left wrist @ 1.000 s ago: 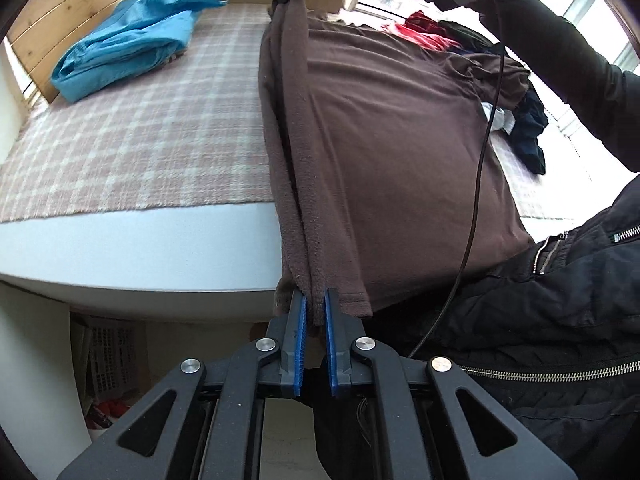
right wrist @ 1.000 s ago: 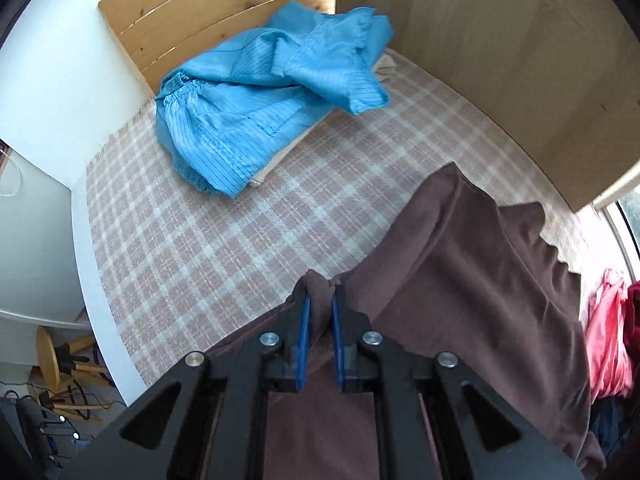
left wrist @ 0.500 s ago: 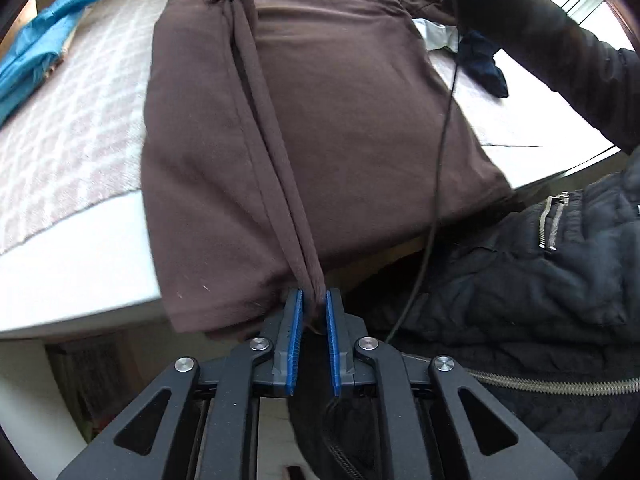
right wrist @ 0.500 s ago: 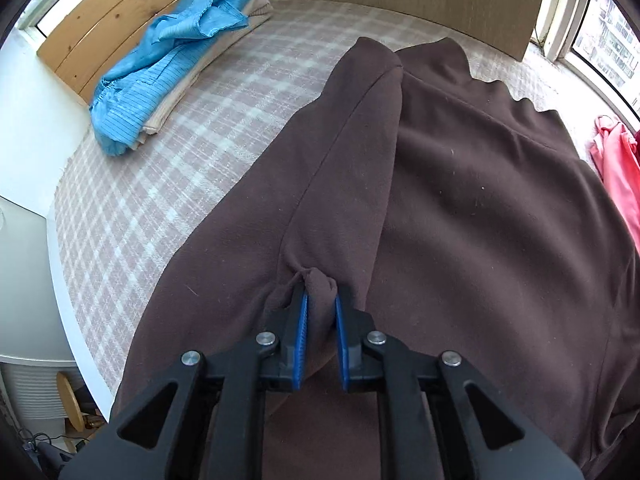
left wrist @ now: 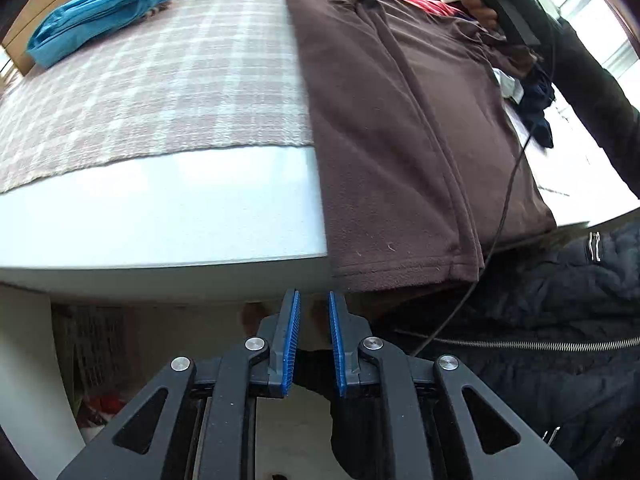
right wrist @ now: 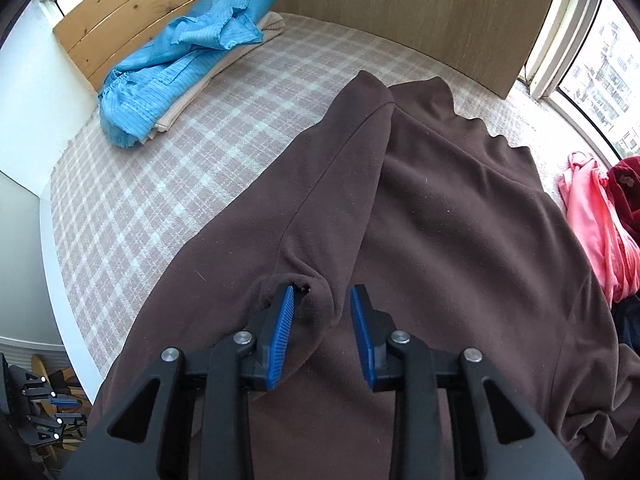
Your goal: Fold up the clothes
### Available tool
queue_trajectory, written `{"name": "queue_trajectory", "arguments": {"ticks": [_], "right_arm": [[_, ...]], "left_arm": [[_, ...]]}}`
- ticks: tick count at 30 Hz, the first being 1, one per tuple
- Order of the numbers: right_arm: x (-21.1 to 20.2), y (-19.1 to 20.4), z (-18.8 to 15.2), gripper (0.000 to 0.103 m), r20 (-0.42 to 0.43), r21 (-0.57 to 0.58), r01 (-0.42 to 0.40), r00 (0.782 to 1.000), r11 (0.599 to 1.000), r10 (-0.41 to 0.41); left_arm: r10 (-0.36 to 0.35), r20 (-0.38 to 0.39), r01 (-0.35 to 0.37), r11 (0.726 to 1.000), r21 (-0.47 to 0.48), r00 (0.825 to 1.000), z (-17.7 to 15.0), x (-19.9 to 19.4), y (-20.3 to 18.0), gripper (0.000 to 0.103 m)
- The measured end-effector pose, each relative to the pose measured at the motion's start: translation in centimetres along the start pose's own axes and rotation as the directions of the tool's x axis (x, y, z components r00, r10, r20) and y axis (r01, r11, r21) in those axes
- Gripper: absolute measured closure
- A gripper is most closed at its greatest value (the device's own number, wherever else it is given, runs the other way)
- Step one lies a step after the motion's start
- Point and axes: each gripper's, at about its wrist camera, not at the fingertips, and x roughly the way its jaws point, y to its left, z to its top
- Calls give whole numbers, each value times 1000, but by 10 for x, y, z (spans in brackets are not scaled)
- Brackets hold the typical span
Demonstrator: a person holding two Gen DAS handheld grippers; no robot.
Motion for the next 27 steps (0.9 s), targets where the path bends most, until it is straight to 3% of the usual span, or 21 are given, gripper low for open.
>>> {"name": "queue_trajectory", "arguments": {"ticks": [4, 8, 12, 22, 25, 27], "right_arm": [[2, 8, 1, 73, -18, -12, -8, 1000, 1000, 8], [8, 12, 2, 73, -36, -32, 16, 999, 999, -17], [11, 11, 4, 73, -55, -29, 16, 998, 999, -17], [21, 10, 10, 72, -91, -30, 16, 996, 999, -19], [23, 5, 13, 72, -98, 3, -11, 995, 1000, 11], [21, -1, 14, 72, -96, 40, -40, 994, 998, 44]], "left_arm": [[-21, -18, 23, 996, 83, 1000, -2, 12, -7, 90], [-51, -3, 51, 993, 106, 999, -3, 15, -15, 90], [-14, 7, 13, 993, 116, 1000, -11, 14, -17, 88], [-31, 94, 28, 999, 38, 995, -3, 0, -6, 87], [-60, 103, 61, 998, -11, 993, -1, -1, 3, 99], [-71, 116, 72, 997, -7, 991, -1, -3, -4, 99]]}}
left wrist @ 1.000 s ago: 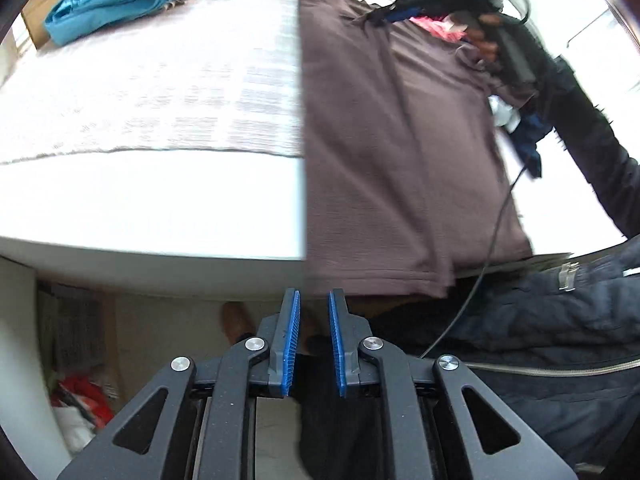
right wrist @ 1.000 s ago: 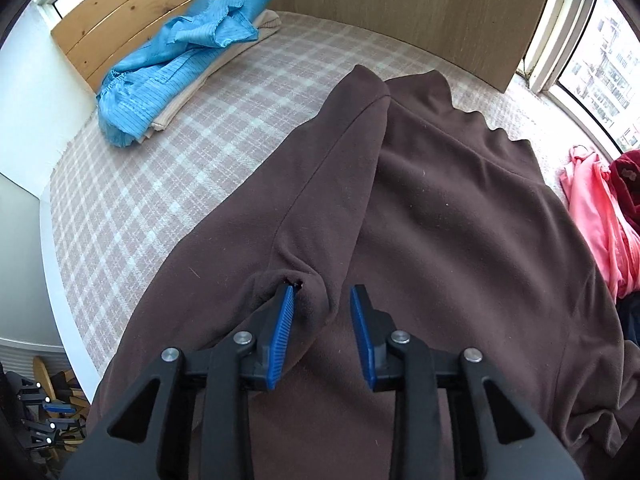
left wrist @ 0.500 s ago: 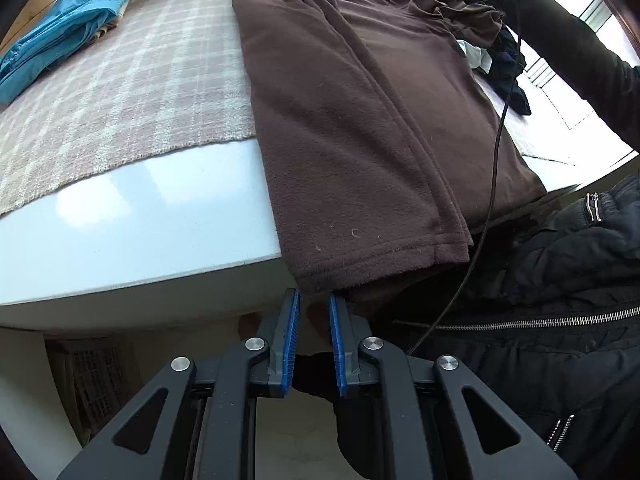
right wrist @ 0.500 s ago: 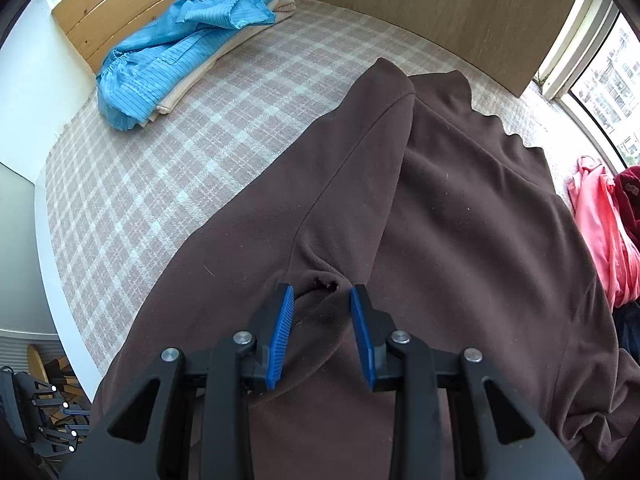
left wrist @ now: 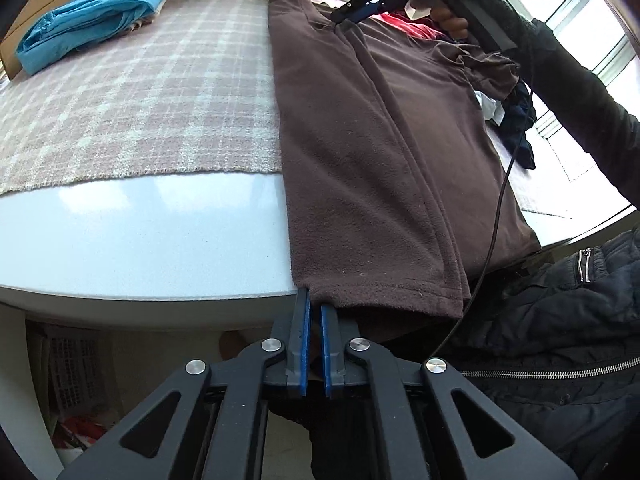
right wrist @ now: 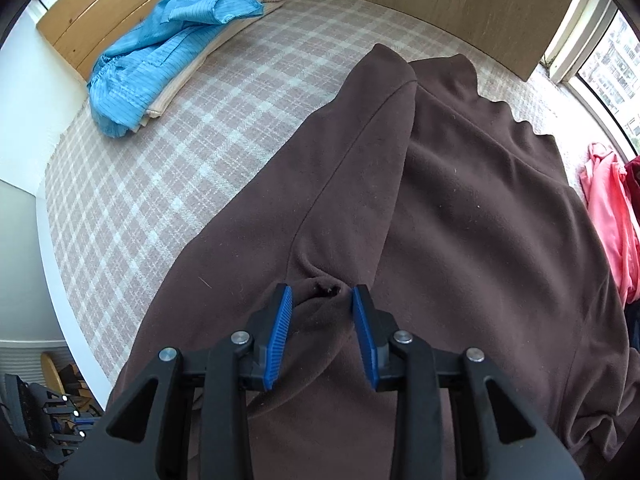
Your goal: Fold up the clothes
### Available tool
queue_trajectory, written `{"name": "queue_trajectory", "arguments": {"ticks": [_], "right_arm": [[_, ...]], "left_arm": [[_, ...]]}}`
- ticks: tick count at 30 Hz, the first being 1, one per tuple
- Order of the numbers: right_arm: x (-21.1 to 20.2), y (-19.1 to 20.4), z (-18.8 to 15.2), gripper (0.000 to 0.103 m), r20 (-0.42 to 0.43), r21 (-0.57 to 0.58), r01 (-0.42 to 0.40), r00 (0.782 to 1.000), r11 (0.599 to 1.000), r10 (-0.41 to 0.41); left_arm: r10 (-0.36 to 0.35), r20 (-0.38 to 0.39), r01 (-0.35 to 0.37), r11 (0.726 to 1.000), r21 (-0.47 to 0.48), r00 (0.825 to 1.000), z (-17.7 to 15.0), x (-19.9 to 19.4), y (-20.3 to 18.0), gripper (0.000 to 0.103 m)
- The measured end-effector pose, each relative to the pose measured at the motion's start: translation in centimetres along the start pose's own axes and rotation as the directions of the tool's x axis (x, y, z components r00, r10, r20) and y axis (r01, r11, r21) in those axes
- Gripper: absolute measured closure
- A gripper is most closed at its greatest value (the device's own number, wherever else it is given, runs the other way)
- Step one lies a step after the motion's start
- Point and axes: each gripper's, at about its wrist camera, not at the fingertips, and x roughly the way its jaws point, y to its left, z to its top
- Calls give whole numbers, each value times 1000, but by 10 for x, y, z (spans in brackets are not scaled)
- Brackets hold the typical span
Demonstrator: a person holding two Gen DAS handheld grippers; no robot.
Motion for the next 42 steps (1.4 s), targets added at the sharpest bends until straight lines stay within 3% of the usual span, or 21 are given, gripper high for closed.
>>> {"name": "queue_trajectory", "arguments": {"ticks": [3, 8, 12, 16, 17, 19, 22, 34, 39, 42], "right_arm": [[-4, -10, 0, 69, 1, 56, -64, 998, 996, 64], [1, -11, 3, 66, -7, 67, -27, 1000, 997, 27], [13, -13, 11, 66, -28, 109, -75, 997, 991, 78], [28, -12, 14, 66, -47, 119, -65, 996, 991, 71], [28, -11, 14, 67, -48, 116, -57, 997, 992, 62], [28, -11, 14, 83, -50, 106, -38, 998, 994, 43], [25, -14, 15, 91, -58, 106, -55, 996, 993, 61], [16, -20, 11, 93, -15, 111, -62, 998, 992, 64], [28, -19, 7, 93, -27, 110, -47, 998, 993, 50], [26, -17, 6, 91, -38, 92, -61, 997, 994, 64]], "left_arm": [[-2, 22, 1, 1000, 17, 1000, -2, -5, -4, 100], [6, 30, -6, 1000, 19, 1000, -1, -11, -5, 100], [16, 11, -17, 999, 32, 1000, -4, -6, -4, 100], [42, 37, -43, 999, 31, 998, 1, -2, -5, 99], [39, 44, -40, 999, 27, 998, 2, -1, -4, 99], [41, 46, -42, 999, 30, 998, 3, 2, -4, 99], [24, 52, -26, 999, 25, 998, 2, 3, -3, 100], [45, 96, -46, 999, 10, 994, -17, -31, -9, 101], [43, 3, -43, 999, 3, 999, -28, 7, -6, 101], [43, -9, -43, 999, 12, 999, -29, 5, -5, 101]]}}
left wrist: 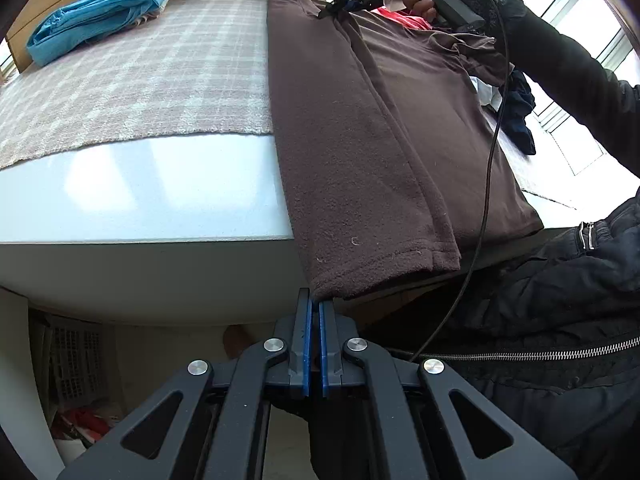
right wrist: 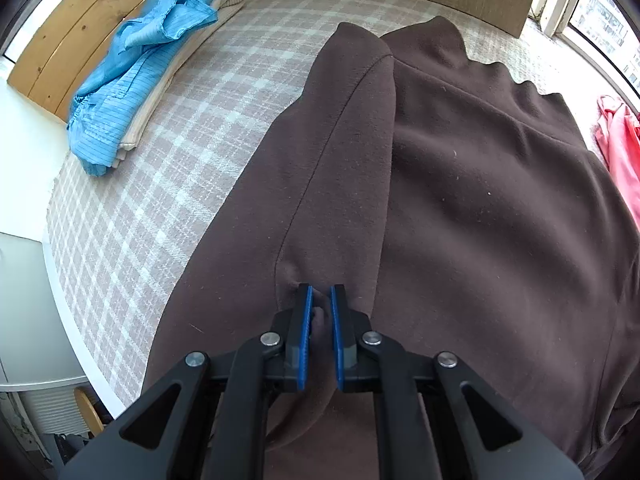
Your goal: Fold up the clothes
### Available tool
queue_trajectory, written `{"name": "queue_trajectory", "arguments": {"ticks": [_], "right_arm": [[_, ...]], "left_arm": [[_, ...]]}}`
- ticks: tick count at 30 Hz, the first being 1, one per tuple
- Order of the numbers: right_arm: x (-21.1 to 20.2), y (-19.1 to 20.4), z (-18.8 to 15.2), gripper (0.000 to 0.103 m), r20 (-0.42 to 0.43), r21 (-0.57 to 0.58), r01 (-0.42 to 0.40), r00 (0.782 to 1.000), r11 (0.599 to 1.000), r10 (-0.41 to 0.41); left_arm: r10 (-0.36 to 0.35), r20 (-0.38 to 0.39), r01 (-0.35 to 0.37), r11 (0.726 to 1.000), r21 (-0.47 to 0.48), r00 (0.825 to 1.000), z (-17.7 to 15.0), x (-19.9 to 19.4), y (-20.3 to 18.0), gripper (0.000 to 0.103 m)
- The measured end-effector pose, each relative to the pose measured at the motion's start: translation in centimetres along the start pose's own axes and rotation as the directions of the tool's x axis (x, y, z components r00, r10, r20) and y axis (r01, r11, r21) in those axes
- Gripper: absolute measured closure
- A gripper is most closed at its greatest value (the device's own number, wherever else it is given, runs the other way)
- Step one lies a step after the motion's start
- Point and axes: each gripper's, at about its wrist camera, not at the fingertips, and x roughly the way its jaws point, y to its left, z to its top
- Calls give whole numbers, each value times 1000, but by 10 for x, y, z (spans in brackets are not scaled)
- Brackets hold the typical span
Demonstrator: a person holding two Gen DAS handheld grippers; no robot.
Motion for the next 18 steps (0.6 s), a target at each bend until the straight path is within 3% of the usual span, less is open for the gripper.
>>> {"name": "queue_trajectory", "arguments": {"ticks": [2, 4, 6, 10, 12, 14, 18], "right_arm": [[-7, -1, -2, 87, 5, -8, -19, 1000, 1000, 19], [-20, -4, -5, 76, 34, -9, -43, 998, 999, 43], [-38, -9, -10, 74, 80, -8, -54, 995, 999, 54], [-68, -14, -19, 74, 200, -22, -121, 972, 992, 123], [-59, -10, -14, 78, 176, -43, -146, 973, 988, 151], [-45, -7, -13, 83, 135, -67, -120, 982, 990, 129], [-19, -14, -13, 84, 49, -60, -101, 993, 993, 104]], "left_arm": [[8, -31, -8, 1000, 6, 999, -2, -7, 5, 103], [42, -61, -41, 999, 6, 997, -6, -16, 10, 103], [62, -90, -62, 998, 7, 994, -11, -26, 15, 103], [113, -17, -112, 992, 51, 993, 21, -51, 3, 103], [98, 36, -102, 988, 112, 995, 49, -50, -13, 103], [59, 51, -67, 982, 176, 997, 74, -33, -29, 102], [-10, -46, 22, 965, 262, 999, 98, 22, -51, 101]]}}
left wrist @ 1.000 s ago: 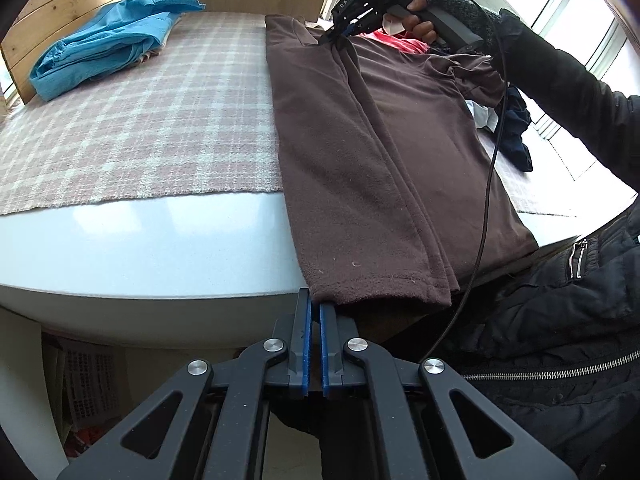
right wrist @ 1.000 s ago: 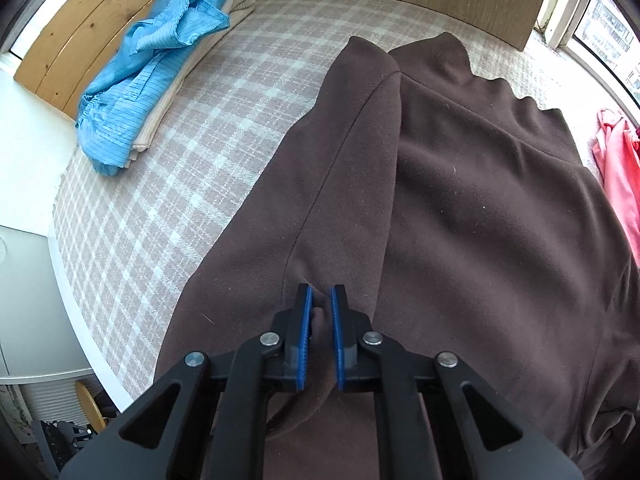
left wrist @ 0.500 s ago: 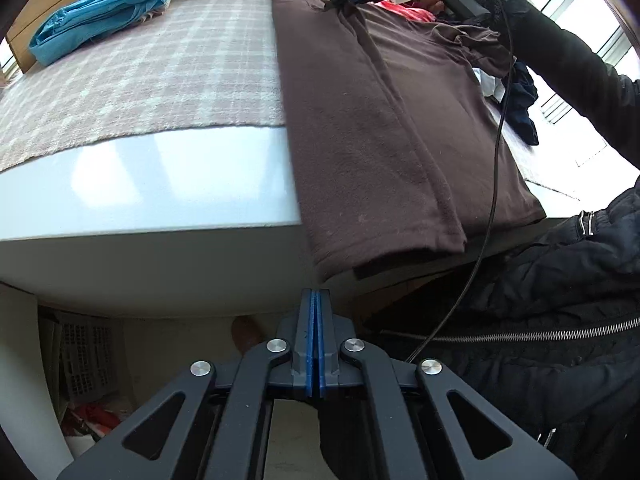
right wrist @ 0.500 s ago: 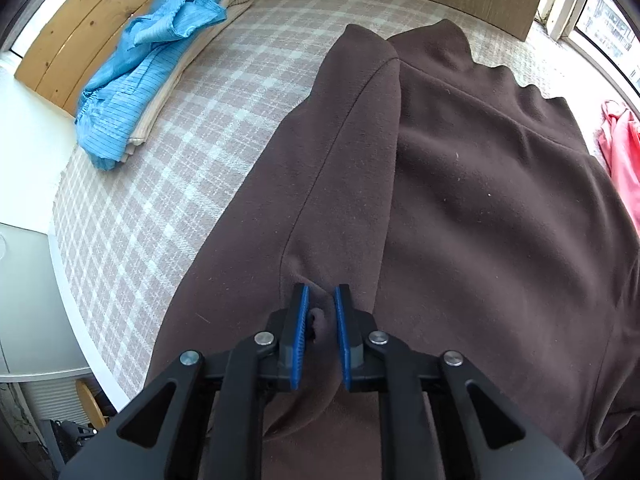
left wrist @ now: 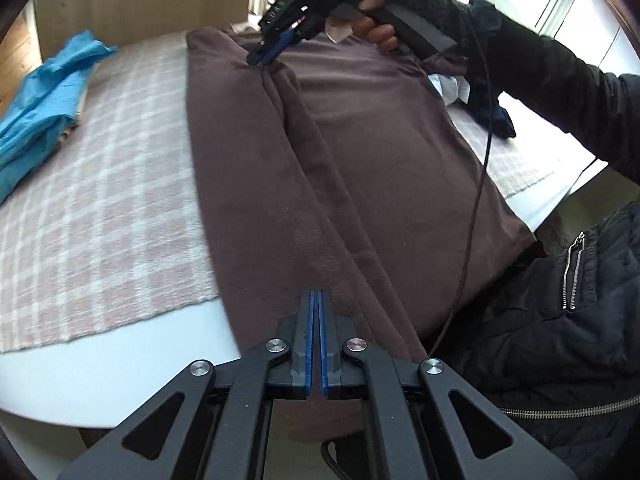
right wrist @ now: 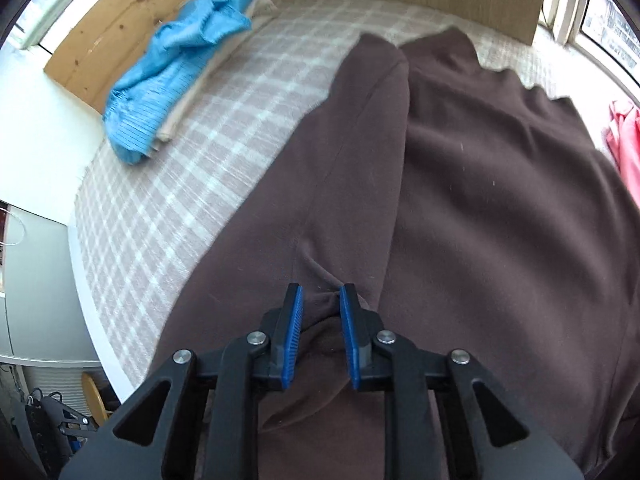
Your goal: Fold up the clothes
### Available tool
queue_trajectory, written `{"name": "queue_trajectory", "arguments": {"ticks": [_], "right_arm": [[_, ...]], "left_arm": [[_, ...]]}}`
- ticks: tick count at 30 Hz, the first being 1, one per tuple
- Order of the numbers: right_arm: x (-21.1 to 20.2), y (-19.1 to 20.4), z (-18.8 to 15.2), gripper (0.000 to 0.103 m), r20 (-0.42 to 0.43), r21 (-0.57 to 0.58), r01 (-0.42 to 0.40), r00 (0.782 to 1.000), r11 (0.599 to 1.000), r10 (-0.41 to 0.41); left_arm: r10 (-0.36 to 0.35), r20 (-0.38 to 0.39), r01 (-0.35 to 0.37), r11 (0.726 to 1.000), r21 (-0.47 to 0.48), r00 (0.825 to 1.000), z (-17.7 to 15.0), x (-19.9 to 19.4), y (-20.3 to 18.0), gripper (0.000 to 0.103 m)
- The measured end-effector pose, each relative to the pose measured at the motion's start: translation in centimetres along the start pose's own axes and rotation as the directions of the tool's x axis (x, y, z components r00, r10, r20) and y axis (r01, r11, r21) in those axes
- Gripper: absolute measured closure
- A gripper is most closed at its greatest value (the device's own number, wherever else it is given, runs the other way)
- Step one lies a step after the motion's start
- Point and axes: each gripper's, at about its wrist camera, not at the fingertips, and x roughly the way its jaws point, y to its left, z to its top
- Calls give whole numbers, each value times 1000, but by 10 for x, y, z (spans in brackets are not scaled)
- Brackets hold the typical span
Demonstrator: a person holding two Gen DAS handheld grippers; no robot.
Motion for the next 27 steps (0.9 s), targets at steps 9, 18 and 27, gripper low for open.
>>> {"name": "queue_trajectory", "arguments": {"ticks": [9, 18, 27], "right_arm": [[-5, -7, 96, 83, 106, -38, 125, 987, 991, -120], [-1, 8, 104, 70, 18, -61, 116, 993, 991, -115], [48, 65, 55, 68, -15, -279, 144, 988, 949, -155]], "left_arm": [[-82, -73, 80, 996, -34, 994, 2, 21, 10, 101], [-55, -53, 43, 977, -208, 997, -9, 8, 35, 99], [-48, -62, 31, 966, -257, 997, -26, 18, 21, 97]]}}
